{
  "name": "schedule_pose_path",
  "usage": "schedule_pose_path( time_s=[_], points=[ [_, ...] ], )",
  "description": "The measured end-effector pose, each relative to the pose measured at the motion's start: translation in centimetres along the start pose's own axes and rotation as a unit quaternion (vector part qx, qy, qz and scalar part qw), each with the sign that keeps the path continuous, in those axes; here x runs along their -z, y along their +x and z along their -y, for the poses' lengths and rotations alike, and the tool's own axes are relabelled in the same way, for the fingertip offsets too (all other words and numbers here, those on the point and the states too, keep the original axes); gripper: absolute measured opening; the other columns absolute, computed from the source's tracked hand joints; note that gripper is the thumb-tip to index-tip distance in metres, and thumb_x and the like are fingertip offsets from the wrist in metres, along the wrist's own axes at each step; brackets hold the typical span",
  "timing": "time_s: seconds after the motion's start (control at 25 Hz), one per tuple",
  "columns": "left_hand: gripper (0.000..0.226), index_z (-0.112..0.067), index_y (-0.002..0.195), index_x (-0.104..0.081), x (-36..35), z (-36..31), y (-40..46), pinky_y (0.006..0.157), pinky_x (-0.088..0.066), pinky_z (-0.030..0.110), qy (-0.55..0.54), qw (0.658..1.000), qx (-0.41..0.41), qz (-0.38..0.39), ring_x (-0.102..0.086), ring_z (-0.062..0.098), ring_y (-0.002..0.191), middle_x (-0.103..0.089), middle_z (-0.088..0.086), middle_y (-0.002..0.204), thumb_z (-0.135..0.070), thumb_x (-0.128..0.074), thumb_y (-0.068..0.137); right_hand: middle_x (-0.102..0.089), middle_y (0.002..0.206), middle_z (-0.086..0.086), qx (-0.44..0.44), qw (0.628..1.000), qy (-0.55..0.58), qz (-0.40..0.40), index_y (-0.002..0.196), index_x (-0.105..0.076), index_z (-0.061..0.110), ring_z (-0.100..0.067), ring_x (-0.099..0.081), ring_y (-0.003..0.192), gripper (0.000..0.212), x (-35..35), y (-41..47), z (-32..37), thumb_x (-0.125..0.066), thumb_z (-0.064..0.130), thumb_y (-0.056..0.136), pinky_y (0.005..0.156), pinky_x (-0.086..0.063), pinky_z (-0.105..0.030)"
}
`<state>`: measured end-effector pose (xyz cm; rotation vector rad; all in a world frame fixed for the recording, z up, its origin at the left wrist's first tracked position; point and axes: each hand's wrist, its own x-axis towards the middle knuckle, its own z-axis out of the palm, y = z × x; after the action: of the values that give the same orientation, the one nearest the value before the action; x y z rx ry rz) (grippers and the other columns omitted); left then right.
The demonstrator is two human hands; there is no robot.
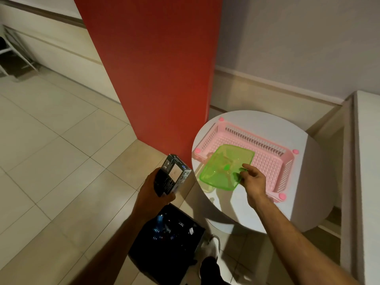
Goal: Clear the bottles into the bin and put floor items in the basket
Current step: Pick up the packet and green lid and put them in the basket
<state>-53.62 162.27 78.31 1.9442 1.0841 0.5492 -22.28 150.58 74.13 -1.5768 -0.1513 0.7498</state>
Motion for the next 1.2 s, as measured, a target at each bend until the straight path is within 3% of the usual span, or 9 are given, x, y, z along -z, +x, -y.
schedule_pose_path(
  time_s=[0.2,0.32,0.52,0.68,0.76,0.88,0.96,1.08,1.2],
  points=[
    [0.059,-0.061,0.112,-0.042,-2.1,-1.2,6.0,0.058,-0.046,0.002,0.01,1.0,0.028,0.008,-0.059,-0.014,0.094,-0.058,-0.035,0.105,-0.042,-0.079,0.07,-0.064,0.102,-0.005,-0.039,0.999,0.018,-0.016,0.113,-0.066,0.009,-0.02,-0.063,0.066,0.032,-3.0,7.9,1.4,-0.051,-0.012,0.094,0.06,-0.057,-0.033],
    [0.058,-0.055,0.115,-0.044,-3.2,-0.9,7.9,0.064,-0.056,0.014,0.014,0.999,0.05,0.003,-0.064,0.001,0.095,-0.061,-0.024,0.107,-0.05,-0.078,0.069,-0.058,0.109,-0.012,-0.07,0.997,-0.001,-0.021,0.12,-0.063,0.005,-0.027,-0.057,0.065,0.039,-5.1,12.2,1.6,-0.043,-0.016,0.094,0.058,-0.048,-0.034],
    [0.069,-0.053,0.123,-0.043,-3.3,0.1,8.4,0.073,-0.059,0.022,0.024,0.996,0.082,0.005,-0.063,0.009,0.108,-0.059,-0.018,0.12,-0.036,-0.085,0.071,-0.054,0.109,-0.016,-0.115,0.99,0.01,-0.077,0.125,-0.061,0.007,-0.033,-0.06,0.076,0.048,-8.3,16.8,1.7,-0.033,-0.017,0.094,0.058,-0.049,-0.041],
    [0.079,-0.034,0.137,-0.043,-3.0,0.6,9.1,0.083,-0.062,0.046,0.032,0.992,0.124,-0.006,-0.062,0.022,0.116,-0.059,-0.011,0.128,-0.025,-0.087,0.072,-0.055,0.116,-0.013,-0.133,0.981,-0.029,-0.136,0.133,-0.054,0.013,-0.043,-0.062,0.11,0.044,-8.9,18.6,1.4,-0.039,-0.007,0.097,0.085,-0.057,-0.054],
    [0.079,-0.034,0.137,-0.043,-3.0,0.8,9.6,0.082,-0.062,0.047,0.035,0.991,0.128,-0.011,-0.061,0.022,0.116,-0.06,-0.011,0.128,-0.025,-0.087,0.072,-0.055,0.127,-0.017,-0.154,0.982,-0.027,-0.109,0.137,-0.044,0.011,-0.041,-0.062,0.11,0.043,-9.4,18.9,1.2,-0.043,-0.006,0.097,0.085,-0.058,-0.052],
    [0.079,-0.037,0.137,-0.043,-3.2,0.3,10.4,0.08,-0.063,0.043,0.038,0.992,0.123,-0.011,-0.062,0.019,0.113,-0.059,-0.015,0.126,-0.03,-0.086,0.071,-0.057,0.125,-0.024,-0.18,0.982,-0.041,-0.042,0.12,-0.046,0.014,-0.027,-0.059,0.081,0.027,-10.0,18.2,1.3,-0.04,-0.004,0.101,0.054,-0.056,-0.03],
    [0.077,-0.039,0.135,-0.043,-3.4,0.0,11.2,0.08,-0.063,0.039,0.037,0.993,0.115,-0.001,-0.062,0.017,0.112,-0.059,-0.016,0.125,-0.033,-0.085,0.071,-0.062,0.121,-0.027,-0.201,0.978,-0.056,0.012,0.117,-0.05,0.015,-0.028,-0.062,0.079,0.027,-9.7,18.2,1.3,-0.044,-0.005,0.099,0.066,-0.061,-0.037],
    [0.074,-0.041,0.13,-0.045,-4.0,-0.4,12.5,0.079,-0.063,0.04,0.037,0.993,0.115,0.017,-0.063,0.014,0.109,-0.058,-0.011,0.123,-0.04,-0.083,0.067,-0.064,0.126,-0.025,-0.2,0.969,-0.125,0.073,0.131,-0.051,0.003,-0.039,-0.066,0.106,0.035,-8.3,18.3,1.4,-0.054,-0.003,0.097,0.098,-0.053,-0.053],
    [0.073,-0.036,0.127,-0.048,-5.0,-1.1,13.6,0.08,-0.063,0.042,0.035,0.993,0.103,0.047,-0.063,0.017,0.108,-0.057,-0.004,0.123,-0.038,-0.084,0.064,-0.067,0.118,-0.016,-0.204,0.973,-0.077,0.074,0.126,-0.053,0.006,-0.025,-0.067,0.091,0.031,-6.3,17.0,2.5,-0.059,0.001,0.096,0.09,-0.055,-0.04]
  ],
)
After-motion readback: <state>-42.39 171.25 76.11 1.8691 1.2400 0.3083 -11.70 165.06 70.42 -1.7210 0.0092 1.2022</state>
